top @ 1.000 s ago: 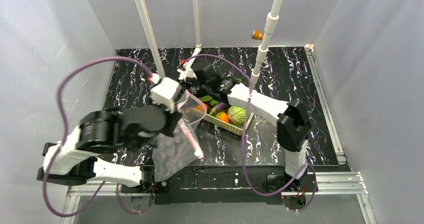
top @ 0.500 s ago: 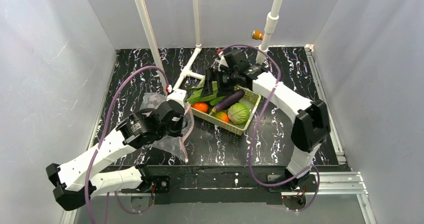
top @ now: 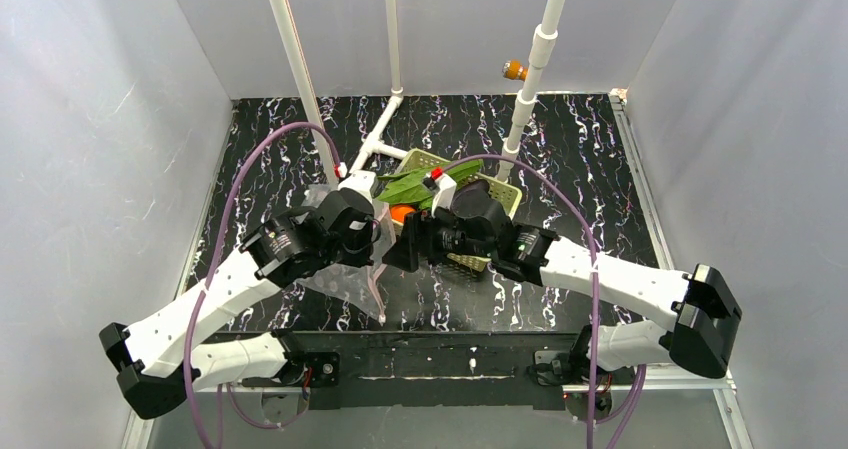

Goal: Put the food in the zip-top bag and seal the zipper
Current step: Open the zipper of the food storage bag at the center of the board.

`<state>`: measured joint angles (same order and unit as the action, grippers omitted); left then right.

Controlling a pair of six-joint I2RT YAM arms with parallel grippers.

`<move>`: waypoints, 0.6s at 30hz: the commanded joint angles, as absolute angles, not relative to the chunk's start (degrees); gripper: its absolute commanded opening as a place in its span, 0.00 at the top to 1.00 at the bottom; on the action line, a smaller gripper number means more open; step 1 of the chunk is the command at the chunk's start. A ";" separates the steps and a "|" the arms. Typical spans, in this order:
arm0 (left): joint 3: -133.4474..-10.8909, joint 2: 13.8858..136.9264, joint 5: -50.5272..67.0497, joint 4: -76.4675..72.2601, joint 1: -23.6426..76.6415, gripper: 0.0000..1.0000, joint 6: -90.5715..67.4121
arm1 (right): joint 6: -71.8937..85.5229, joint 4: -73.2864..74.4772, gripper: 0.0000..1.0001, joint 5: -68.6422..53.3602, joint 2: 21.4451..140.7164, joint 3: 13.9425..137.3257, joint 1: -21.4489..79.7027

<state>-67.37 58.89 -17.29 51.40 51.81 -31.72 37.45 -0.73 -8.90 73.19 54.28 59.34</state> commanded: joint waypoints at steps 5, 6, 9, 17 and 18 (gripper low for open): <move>-69.72 57.25 -16.46 51.91 51.42 1.00 -35.45 | 44.45 -5.90 0.30 6.96 75.81 57.01 61.29; -69.80 57.36 -16.40 51.75 51.45 1.00 -35.62 | 44.68 -5.72 0.33 7.02 76.57 57.62 61.91; -70.21 57.81 -16.28 51.89 51.47 1.00 -35.85 | 44.42 -3.37 0.36 8.38 78.93 60.26 64.05; -71.22 56.88 -18.65 55.67 51.44 1.00 -34.02 | 42.48 1.93 0.99 9.70 80.57 63.44 66.27; -71.31 57.07 -19.25 56.99 51.45 0.98 -33.71 | 42.45 2.61 0.99 8.42 80.68 64.26 66.24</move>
<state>-68.98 58.17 -16.65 52.42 51.81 -35.01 43.26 0.62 8.45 80.92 59.90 66.24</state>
